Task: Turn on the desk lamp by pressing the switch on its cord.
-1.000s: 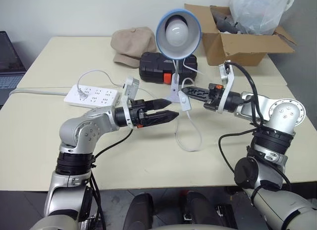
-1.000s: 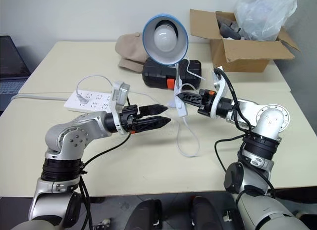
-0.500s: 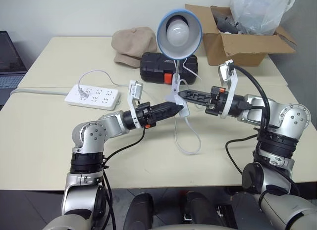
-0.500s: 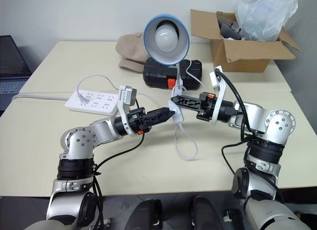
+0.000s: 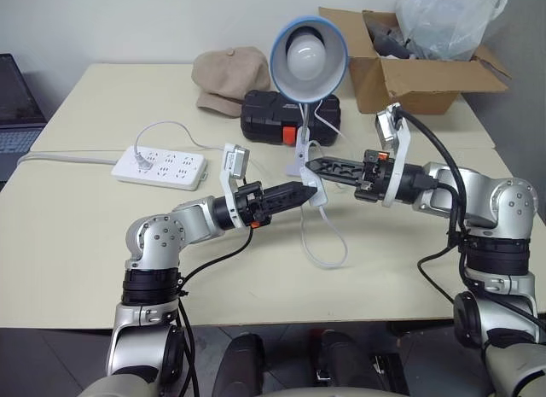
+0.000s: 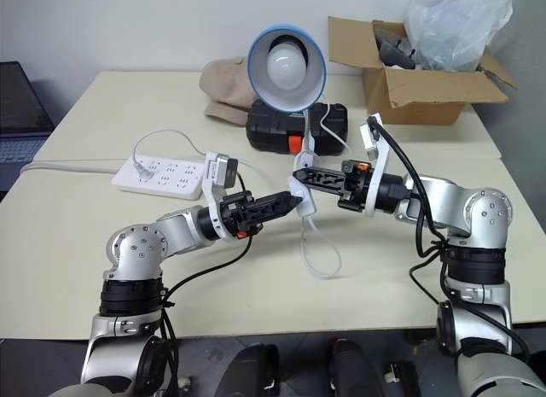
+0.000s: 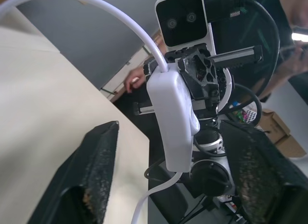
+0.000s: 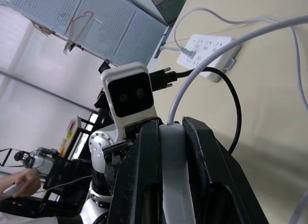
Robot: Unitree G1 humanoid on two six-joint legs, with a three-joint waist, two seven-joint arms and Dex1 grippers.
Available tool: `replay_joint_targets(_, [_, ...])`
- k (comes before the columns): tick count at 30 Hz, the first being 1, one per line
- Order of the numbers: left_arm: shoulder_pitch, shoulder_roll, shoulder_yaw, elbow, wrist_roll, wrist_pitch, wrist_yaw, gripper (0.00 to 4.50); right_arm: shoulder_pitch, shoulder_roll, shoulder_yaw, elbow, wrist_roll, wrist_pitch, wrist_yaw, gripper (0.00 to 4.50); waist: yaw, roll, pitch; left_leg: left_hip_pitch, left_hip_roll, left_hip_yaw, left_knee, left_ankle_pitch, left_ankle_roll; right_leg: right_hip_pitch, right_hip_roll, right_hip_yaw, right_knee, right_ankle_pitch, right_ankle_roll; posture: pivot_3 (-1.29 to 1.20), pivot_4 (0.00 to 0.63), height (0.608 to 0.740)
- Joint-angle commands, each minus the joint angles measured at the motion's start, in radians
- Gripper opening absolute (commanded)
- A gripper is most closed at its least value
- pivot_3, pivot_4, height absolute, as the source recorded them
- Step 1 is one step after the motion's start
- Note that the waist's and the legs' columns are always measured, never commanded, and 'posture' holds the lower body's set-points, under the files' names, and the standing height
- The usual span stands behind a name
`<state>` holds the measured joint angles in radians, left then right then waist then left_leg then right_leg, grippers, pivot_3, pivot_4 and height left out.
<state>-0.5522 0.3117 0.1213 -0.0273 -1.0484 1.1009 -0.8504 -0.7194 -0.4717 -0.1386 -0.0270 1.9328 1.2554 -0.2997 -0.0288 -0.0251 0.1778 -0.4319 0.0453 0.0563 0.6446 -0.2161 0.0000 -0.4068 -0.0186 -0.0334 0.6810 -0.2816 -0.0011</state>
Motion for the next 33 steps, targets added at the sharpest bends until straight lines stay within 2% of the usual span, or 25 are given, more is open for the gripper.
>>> replay_joint_targets(1, [-0.010,-0.015,-0.006,-0.007,-0.014,-0.015,-0.021,2.44,-0.007,-0.030,0.018,-0.046,0.039,-0.044,0.028,0.34,0.000,0.000,0.000,0.000,0.000,0.000,0.000,0.000,0.000,0.000,0.000,0.000,0.000,0.000,0.000,0.00,0.150,0.740])
replay_joint_targets(10, [-0.010,-0.029,-0.025,0.003,0.001,-0.031,-0.029,0.76,-0.012,-0.051,0.048,-0.056,0.039,-0.075,0.052,0.34,0.001,0.000,0.000,0.000,0.000,0.000,0.000,0.000,0.000,0.000,0.000,0.000,0.000,0.000,0.000,0.00,0.150,0.740])
replay_joint_targets(14, [-0.013,-0.033,-0.022,0.012,0.001,-0.037,-0.029,0.49,-0.013,-0.060,0.055,-0.054,0.039,-0.079,0.060,0.34,0.001,0.000,0.000,0.000,0.000,0.000,0.000,0.000,0.000,0.000,0.000,0.000,0.000,0.000,0.000,0.00,0.150,0.740])
replay_joint_targets(23, [-0.009,-0.021,-0.015,0.009,-0.008,-0.034,-0.034,0.48,-0.017,-0.067,0.068,-0.047,0.039,-0.090,0.072,0.34,0.001,0.000,0.000,0.000,0.000,0.000,0.000,0.000,0.000,0.000,0.000,0.000,0.000,0.000,0.000,0.00,0.150,0.740])
replay_joint_targets(25, [-0.008,-0.012,-0.012,0.012,-0.018,-0.021,-0.037,1.18,-0.019,-0.066,0.070,-0.043,0.039,-0.092,0.072,0.34,0.001,0.000,0.000,0.000,0.000,0.000,0.000,0.000,0.000,0.000,0.000,0.000,0.000,0.000,0.000,0.00,0.150,0.740])
replay_joint_targets(27, [-0.004,-0.003,-0.009,0.012,-0.023,-0.015,-0.041,1.33,-0.019,-0.067,0.072,-0.039,0.039,-0.096,0.072,0.34,0.001,0.000,0.000,0.000,0.000,0.000,0.000,0.000,0.000,0.000,0.000,0.000,0.000,0.000,0.000,0.00,0.150,0.740])
replay_joint_targets(29, [0.004,0.008,-0.010,0.006,-0.021,-0.015,-0.047,1.79,-0.018,-0.066,0.073,-0.035,0.039,-0.102,0.069,0.34,0.001,0.000,0.000,0.000,0.000,0.000,0.000,0.000,0.000,0.000,0.000,0.000,0.000,0.000,0.000,0.00,0.150,0.740])
replay_joint_targets(33, [0.033,0.054,-0.017,-0.029,-0.005,-0.019,-0.065,2.38,-0.011,-0.055,0.068,-0.026,0.039,-0.128,0.044,0.34,0.000,0.000,0.000,0.000,0.000,0.000,0.000,0.000,0.000,0.000,0.000,0.000,-0.001,0.000,0.000,0.00,0.150,0.740])
